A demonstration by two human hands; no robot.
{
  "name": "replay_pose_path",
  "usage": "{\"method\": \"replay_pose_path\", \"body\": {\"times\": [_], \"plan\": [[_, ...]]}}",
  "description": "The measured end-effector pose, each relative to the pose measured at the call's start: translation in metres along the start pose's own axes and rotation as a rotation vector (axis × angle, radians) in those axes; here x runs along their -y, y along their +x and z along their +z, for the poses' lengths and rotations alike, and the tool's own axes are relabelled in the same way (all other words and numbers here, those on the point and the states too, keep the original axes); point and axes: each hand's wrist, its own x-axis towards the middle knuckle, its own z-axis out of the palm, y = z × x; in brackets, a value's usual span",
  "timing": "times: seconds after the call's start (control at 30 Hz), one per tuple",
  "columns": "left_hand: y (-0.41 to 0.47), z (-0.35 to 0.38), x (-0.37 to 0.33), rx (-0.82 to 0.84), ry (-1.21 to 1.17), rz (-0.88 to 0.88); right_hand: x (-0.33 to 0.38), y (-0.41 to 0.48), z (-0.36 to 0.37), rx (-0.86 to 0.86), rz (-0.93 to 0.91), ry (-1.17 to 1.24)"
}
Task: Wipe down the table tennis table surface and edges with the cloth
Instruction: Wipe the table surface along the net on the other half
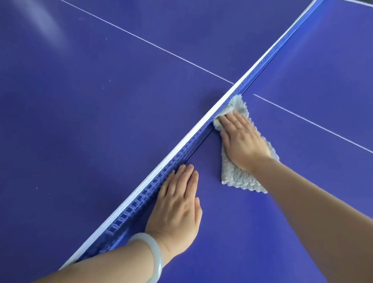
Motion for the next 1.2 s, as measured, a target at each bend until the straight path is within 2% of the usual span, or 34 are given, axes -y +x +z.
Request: {"method": "replay_pose_path", "body": {"times": [0.2,0.3,0.47,0.6,0.67,0.73,0.77,0.87,0.93,0.97,1.03,1.1,1.2], "plan": [[0.0,0.0,0.001,0.007,-0.005,-0.001,-0.012,0.053,-0.004,-0.093,0.354,0.087],[0.0,0.001,0.003,-0.011,-0.034,0.0,-0.01,0.055,-0.005,-0.105,0.408,0.108],[-0.002,0.004,0.008,-0.02,-0.059,0.006,-0.03,-0.012,-0.003,-0.176,0.526,0.11],[0.001,0.005,0.006,-0.023,-0.079,-0.005,-0.059,-0.095,-0.017,-0.25,0.729,0.09],[0.002,0.006,0.006,-0.027,-0.078,-0.005,-0.041,-0.122,-0.014,-0.244,0.787,0.074],[0.0,0.006,0.006,-0.027,-0.076,-0.002,0.002,-0.142,-0.003,-0.221,0.748,0.077],[-0.001,0.005,0.006,-0.023,-0.081,0.004,0.03,-0.151,0.004,-0.195,0.668,0.089],[-0.002,0.003,0.008,-0.03,-0.117,0.003,0.097,-0.195,0.025,-0.053,0.216,0.05],[-0.002,0.003,0.006,-0.044,-0.127,0.003,0.083,-0.22,0.016,0.035,-0.026,0.044],[-0.002,0.003,0.005,-0.047,-0.128,0.004,0.059,-0.224,0.009,0.033,-0.065,0.03],[-0.001,0.005,0.004,-0.05,-0.135,-0.001,0.008,-0.221,-0.006,-0.018,0.079,0.005],[-0.001,0.006,0.004,-0.048,-0.137,-0.012,-0.028,-0.209,-0.018,-0.1,0.373,0.02],[0.0,0.006,0.003,-0.057,-0.131,-0.004,-0.003,-0.191,-0.006,-0.216,0.645,0.064]]}}
